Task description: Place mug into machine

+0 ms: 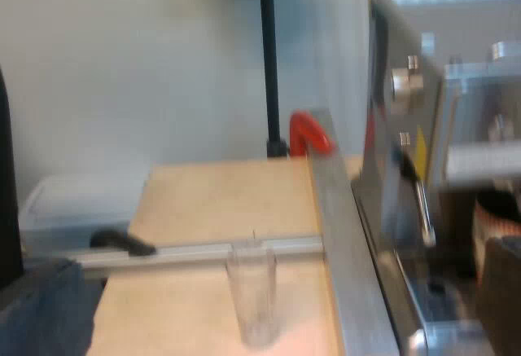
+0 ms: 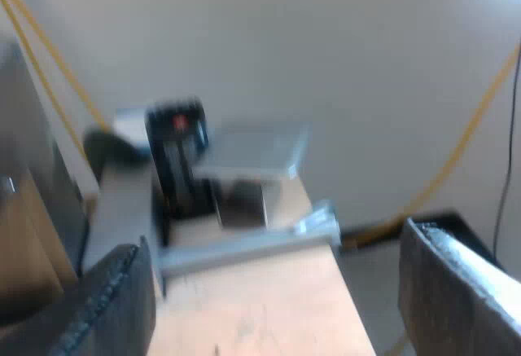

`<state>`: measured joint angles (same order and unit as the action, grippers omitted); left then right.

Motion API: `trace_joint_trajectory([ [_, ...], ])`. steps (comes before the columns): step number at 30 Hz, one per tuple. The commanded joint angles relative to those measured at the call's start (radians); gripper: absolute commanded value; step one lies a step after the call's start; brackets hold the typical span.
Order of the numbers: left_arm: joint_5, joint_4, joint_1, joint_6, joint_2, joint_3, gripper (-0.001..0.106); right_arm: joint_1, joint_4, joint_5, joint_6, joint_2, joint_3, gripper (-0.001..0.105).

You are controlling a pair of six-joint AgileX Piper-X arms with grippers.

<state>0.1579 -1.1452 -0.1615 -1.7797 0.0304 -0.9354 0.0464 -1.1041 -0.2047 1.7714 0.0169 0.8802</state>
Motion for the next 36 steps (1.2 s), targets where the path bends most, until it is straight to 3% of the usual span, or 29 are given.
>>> trace_joint_trajectory([
  [1,-0.011,-0.071,0.002,-0.019,-0.096,0.03,0.098,-0.003,-0.049,0.012,0.023,0.037,0.002,0.065],
  [4,-0.031,-0.144,0.002,-0.019,-0.19,0.048,0.098,-0.003,-0.058,0.017,0.022,0.04,-0.003,0.065],
  [8,-0.038,-0.259,0.01,-0.017,-0.176,0.034,0.098,-0.003,-0.059,0.041,0.022,0.04,-0.009,0.065],
  [14,-0.062,-0.139,0.01,-0.023,-0.185,0.087,0.098,-0.003,-0.034,0.133,0.025,0.04,-0.033,0.065],
  [16,-0.1,-0.032,0.01,-0.06,-0.185,0.132,0.098,-0.003,0.004,0.174,0.025,0.04,-0.054,0.065],
  [22,-0.193,0.162,0.01,-0.064,-0.183,0.262,0.098,-0.003,0.028,0.257,0.023,0.038,-0.124,0.065],
  [30,-0.214,0.175,0.01,-0.064,-0.183,0.424,0.098,-0.003,0.006,0.271,0.02,0.038,-0.232,0.065],
  [36,-0.214,0.168,0.01,-0.047,-0.183,0.441,0.098,-0.003,-0.054,0.271,0.02,0.038,-0.288,0.065],
])
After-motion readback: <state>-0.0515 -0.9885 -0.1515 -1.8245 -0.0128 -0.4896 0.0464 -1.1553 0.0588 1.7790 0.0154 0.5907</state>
